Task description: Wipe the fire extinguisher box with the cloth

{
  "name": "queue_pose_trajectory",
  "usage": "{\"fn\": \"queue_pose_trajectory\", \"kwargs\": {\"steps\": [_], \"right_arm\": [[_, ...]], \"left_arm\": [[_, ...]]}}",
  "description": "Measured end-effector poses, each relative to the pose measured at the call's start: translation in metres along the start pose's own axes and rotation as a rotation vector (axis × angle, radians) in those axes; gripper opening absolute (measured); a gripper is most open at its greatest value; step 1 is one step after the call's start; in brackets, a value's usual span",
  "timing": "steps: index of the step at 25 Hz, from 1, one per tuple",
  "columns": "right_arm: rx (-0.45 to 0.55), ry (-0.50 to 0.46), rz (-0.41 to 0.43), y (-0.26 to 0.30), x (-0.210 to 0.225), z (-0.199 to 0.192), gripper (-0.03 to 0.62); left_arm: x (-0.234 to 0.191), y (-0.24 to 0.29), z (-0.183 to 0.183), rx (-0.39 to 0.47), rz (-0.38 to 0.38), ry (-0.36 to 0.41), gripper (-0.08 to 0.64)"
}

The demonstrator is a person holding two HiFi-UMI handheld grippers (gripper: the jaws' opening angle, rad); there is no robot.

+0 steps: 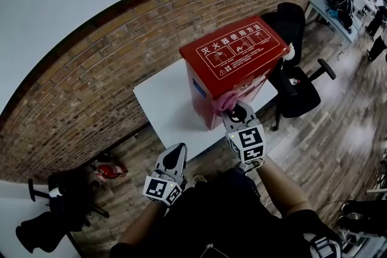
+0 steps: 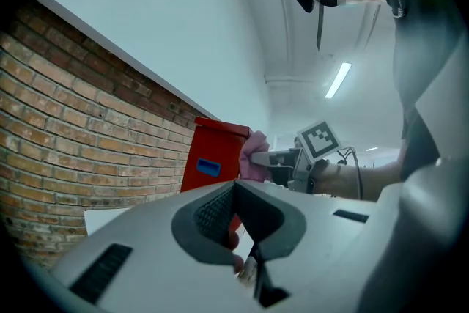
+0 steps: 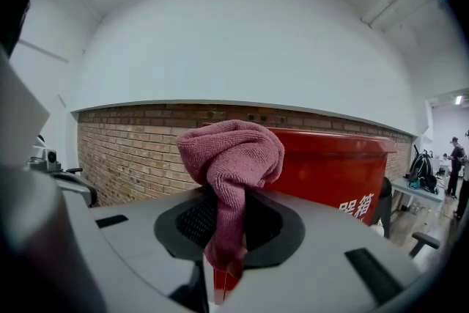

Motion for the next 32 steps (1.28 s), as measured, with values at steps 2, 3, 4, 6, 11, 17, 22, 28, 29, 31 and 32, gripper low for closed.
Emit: {"fn": "queue_pose_trajectory", "kwargs": {"steps": [2,3,4,6,11,17,22,28,29,31,32], "right_arm": [[-0.007,0.001,0.000,0.001,0.001,-0.004,0.083],[-0.011,0.003,0.000,0.001,0.001,-0.006,0.083],[-0.015,0.004,0.000,0.002,0.001,-0.008,0.083],[-0.021,0.007,0.001,0.003,0.002,-0.012,0.083],[-0.028,0.011,0.001,0.006,0.004,-0.019,0.083],[-0.035,0.017,0.001,0.008,0.005,-0.026,0.083],[-0.053,0.021,-0.001,0.010,0.006,-0.035,0.084],[-0.068,0.022,-0.001,0.012,0.007,-0.044,0.083],[-0.070,0.021,-0.001,0.013,0.007,-0.045,0.083],[-0.071,0.022,-0.001,0.014,0.008,-0.048,0.083],[-0.073,0.023,-0.001,0.014,0.008,-0.050,0.084]], "left_arm": [[0.000,0.001,0.000,0.001,0.003,0.000,0.023],[0.000,0.001,0.001,0.004,0.004,0.001,0.023],[-0.001,0.002,0.002,0.007,0.004,0.004,0.023],[-0.001,0.003,0.003,0.009,0.004,0.013,0.023],[0.000,0.005,0.000,0.000,-0.002,0.018,0.023],[0.000,0.005,-0.004,-0.004,0.001,0.011,0.023],[0.000,0.007,-0.002,-0.015,0.000,0.014,0.023],[-0.001,0.009,-0.003,-0.021,-0.004,0.006,0.023],[-0.002,0.009,-0.003,-0.021,-0.005,0.007,0.023],[-0.003,0.010,-0.005,-0.023,-0.006,0.010,0.023],[-0.003,0.011,-0.005,-0.025,-0.005,0.009,0.023]]}}
Point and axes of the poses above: the fingertips, and each gripper's own axes: y forward along the fingers, x to its right, z out of its top, the point moved 2 cm from there along -y, backward along the fingers, and after that the axes turned 13 degrees about y, right-handed, at the moved point
